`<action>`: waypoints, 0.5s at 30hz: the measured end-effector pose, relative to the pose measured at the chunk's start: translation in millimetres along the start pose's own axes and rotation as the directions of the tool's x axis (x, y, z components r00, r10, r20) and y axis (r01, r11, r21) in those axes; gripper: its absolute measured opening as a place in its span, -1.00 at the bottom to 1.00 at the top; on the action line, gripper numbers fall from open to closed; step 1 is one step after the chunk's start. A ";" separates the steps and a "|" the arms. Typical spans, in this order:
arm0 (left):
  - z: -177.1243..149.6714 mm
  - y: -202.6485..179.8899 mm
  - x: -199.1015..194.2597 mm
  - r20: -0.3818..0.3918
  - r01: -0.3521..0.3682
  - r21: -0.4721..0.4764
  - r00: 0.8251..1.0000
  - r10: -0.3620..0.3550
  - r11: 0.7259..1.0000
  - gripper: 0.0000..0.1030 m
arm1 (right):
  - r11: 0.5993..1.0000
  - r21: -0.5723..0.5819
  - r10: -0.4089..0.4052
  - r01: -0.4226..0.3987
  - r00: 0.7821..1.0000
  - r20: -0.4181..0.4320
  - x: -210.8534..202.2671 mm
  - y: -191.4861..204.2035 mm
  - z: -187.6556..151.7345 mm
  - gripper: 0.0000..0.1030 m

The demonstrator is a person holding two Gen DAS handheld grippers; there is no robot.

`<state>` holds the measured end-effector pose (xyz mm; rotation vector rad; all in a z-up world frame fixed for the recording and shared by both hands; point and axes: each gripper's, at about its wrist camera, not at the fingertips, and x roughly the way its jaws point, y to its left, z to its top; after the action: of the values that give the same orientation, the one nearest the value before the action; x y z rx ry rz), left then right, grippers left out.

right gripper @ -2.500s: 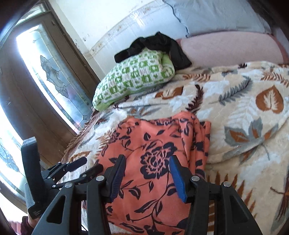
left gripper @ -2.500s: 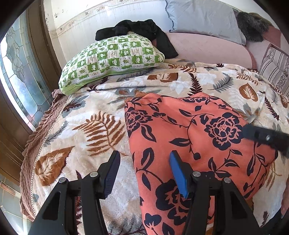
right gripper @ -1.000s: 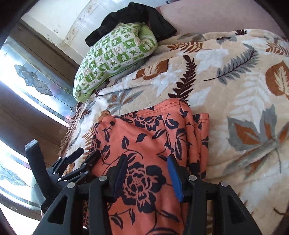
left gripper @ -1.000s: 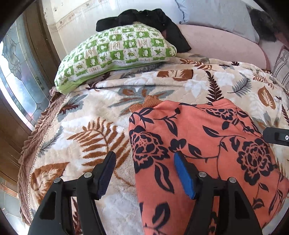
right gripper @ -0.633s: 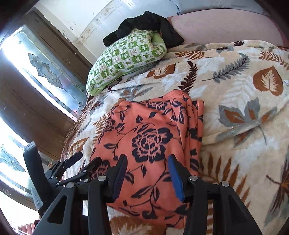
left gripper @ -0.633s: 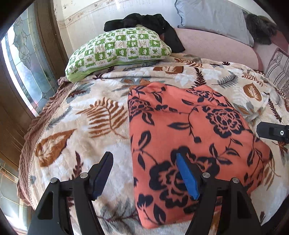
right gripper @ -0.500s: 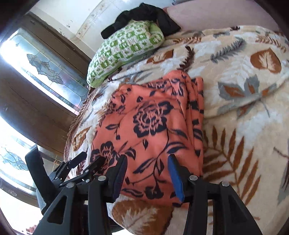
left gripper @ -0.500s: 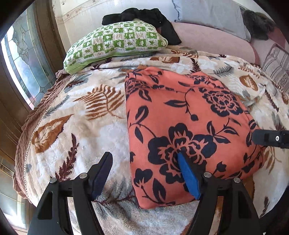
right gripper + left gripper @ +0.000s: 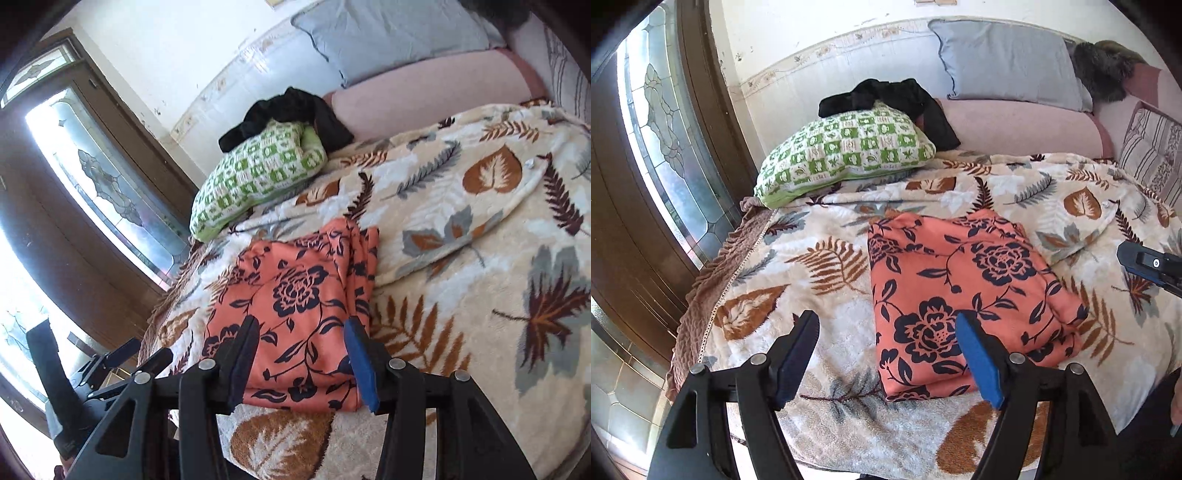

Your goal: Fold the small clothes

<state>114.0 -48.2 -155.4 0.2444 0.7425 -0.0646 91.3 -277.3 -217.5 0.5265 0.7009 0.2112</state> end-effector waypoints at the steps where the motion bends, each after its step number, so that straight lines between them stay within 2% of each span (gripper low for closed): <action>1: 3.0 -0.2 -6.3 0.012 -0.001 -0.005 1.000 0.002 1.000 0.55 | 1.000 -0.008 -0.001 0.002 1.000 0.029 -7.0 0.7 1.5 0.08; 2: 6.1 -0.5 -11.8 0.021 -0.006 -0.008 1.000 0.006 1.000 0.61 | 1.000 -0.016 -0.008 0.009 0.998 0.057 -12.9 1.5 2.2 0.12; 5: 14.0 -3.0 -25.8 0.049 -0.015 -0.009 0.999 0.016 1.000 0.61 | 1.000 -0.024 -0.005 0.008 0.994 0.109 -23.3 1.3 7.2 0.17; 15: 32.0 -26.0 -46.7 0.068 -0.002 0.003 0.998 0.002 1.000 0.62 | 1.000 0.001 0.013 -0.013 0.991 0.135 -25.8 -6.2 12.6 0.19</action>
<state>97.0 -82.4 -106.2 0.2446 0.6750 -0.0721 80.4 -296.7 -198.3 0.5426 0.5663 0.1854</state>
